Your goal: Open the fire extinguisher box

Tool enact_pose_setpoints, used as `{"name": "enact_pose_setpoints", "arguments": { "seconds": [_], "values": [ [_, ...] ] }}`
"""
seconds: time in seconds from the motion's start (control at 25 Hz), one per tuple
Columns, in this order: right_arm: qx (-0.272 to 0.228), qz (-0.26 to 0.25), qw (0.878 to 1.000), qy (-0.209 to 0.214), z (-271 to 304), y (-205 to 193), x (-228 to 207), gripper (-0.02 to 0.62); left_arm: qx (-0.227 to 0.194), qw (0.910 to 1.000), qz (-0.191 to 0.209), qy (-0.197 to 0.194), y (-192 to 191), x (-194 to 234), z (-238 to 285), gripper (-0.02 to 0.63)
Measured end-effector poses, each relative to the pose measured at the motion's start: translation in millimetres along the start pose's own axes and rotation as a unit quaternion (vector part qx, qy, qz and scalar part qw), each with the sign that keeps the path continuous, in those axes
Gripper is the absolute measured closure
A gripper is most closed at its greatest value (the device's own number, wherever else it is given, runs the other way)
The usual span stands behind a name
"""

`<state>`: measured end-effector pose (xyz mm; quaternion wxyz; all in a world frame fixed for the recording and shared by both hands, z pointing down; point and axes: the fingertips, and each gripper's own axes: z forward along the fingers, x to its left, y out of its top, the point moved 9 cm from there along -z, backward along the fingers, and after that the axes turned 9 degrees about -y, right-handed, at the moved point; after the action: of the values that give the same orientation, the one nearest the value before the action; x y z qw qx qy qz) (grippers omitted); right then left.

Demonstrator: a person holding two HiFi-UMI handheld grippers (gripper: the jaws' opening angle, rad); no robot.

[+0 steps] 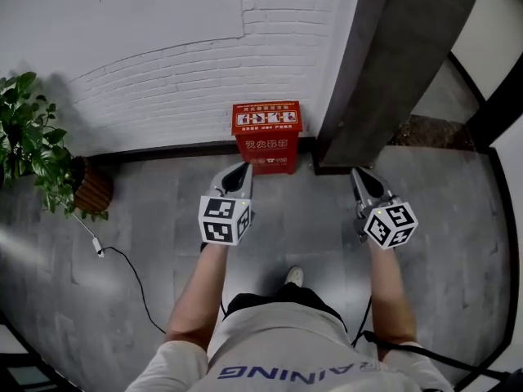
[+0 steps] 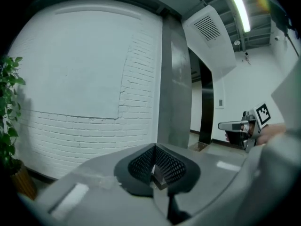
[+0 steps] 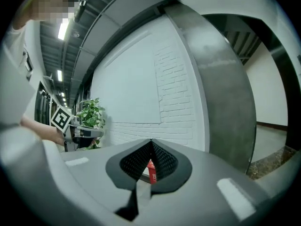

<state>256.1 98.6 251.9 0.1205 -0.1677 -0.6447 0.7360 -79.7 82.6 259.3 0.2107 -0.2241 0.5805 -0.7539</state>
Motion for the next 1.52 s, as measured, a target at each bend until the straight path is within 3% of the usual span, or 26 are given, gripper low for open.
{"name": "enact_pose_setpoints", "arguments": {
  "seconds": [0.28, 0.48, 0.76, 1.12, 1.32, 1.52],
  "values": [
    [-0.003, -0.003, 0.999, 0.049, 76, 19, -52, 0.589, 0.007, 0.9997, -0.001, 0.025, 25, 12, 67, 0.603],
    [0.006, 0.007, 0.998, 0.057, 124, 16, -75, 0.589, 0.007, 0.9993, -0.002, 0.035, 36, 38, 102, 0.603],
    [0.037, -0.017, 0.997, 0.067, 215, 7, -92, 0.589, 0.004, 0.9992, -0.024, 0.032, 32, 102, 171, 0.601],
    [0.046, -0.008, 0.998, 0.042, 338, 14, -110, 0.589, 0.027, 0.9989, -0.035, 0.018, 39, 204, 250, 0.601],
    [0.080, -0.012, 0.996, 0.049, 378, -10, -125, 0.589, 0.052, 0.9971, -0.054, 0.018, 17, 228, 275, 0.601],
    [0.113, -0.008, 0.992, 0.058, 410, -68, -150, 0.589, 0.076, 0.9949, -0.062, 0.025, -27, 242, 298, 0.601]
  ]
}}
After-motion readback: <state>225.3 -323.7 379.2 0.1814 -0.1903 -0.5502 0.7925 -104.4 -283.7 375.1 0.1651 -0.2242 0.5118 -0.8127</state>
